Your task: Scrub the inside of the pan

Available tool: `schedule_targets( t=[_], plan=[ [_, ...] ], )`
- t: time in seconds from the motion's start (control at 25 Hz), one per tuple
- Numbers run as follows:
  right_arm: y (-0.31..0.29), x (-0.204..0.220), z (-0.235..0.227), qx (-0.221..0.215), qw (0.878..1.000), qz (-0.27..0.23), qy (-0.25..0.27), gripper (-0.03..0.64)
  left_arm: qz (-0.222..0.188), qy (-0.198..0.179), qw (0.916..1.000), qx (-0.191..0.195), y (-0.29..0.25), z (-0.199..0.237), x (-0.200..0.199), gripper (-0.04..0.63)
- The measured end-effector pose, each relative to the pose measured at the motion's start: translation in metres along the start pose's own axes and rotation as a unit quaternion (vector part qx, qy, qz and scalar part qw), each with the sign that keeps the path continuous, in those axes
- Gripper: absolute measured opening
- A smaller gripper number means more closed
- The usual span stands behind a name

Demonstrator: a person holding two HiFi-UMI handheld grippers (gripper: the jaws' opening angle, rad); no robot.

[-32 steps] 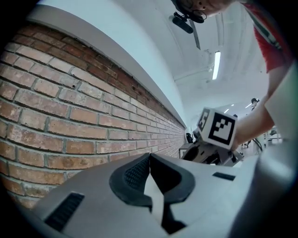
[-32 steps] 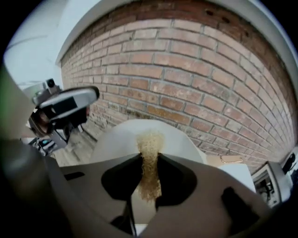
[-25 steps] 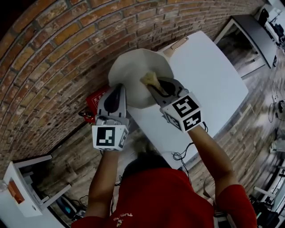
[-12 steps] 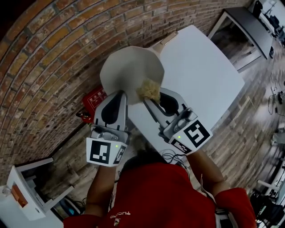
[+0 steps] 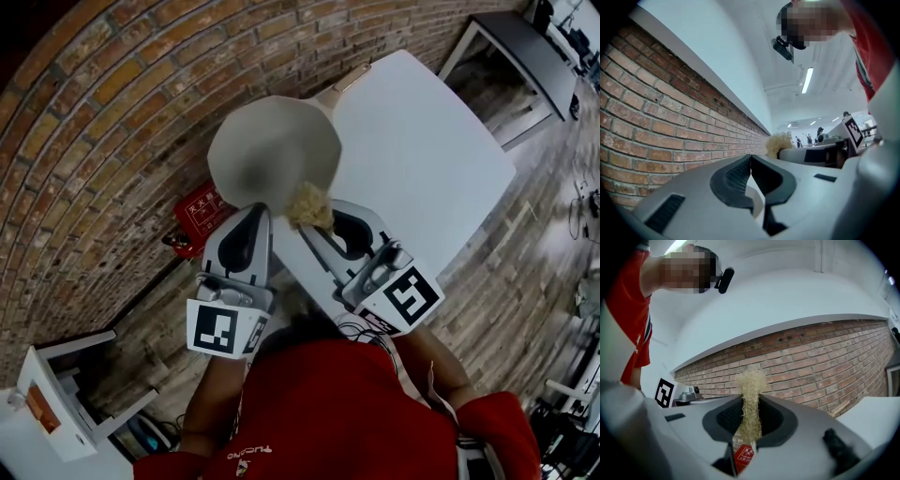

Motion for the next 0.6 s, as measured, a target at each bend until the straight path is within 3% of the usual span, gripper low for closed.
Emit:
schedule_targets(
  t=[0.6],
  plan=[
    [0.0063, 0.0002, 0.0044, -0.004, 1.0, 0.0, 0.0, 0.086, 0.001, -0.004, 1.0, 0.004, 0.0005, -0.0056, 0.0004, 0.014]
  ],
)
Point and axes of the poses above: the fingertips, and each gripper's own axes: y backward along the fingers, z to its left, x out of its underside, the point moved 6 cm from there along y, backward along the fingers, and after that the axes turned 5 degrees about z, right-handed, at the moved point
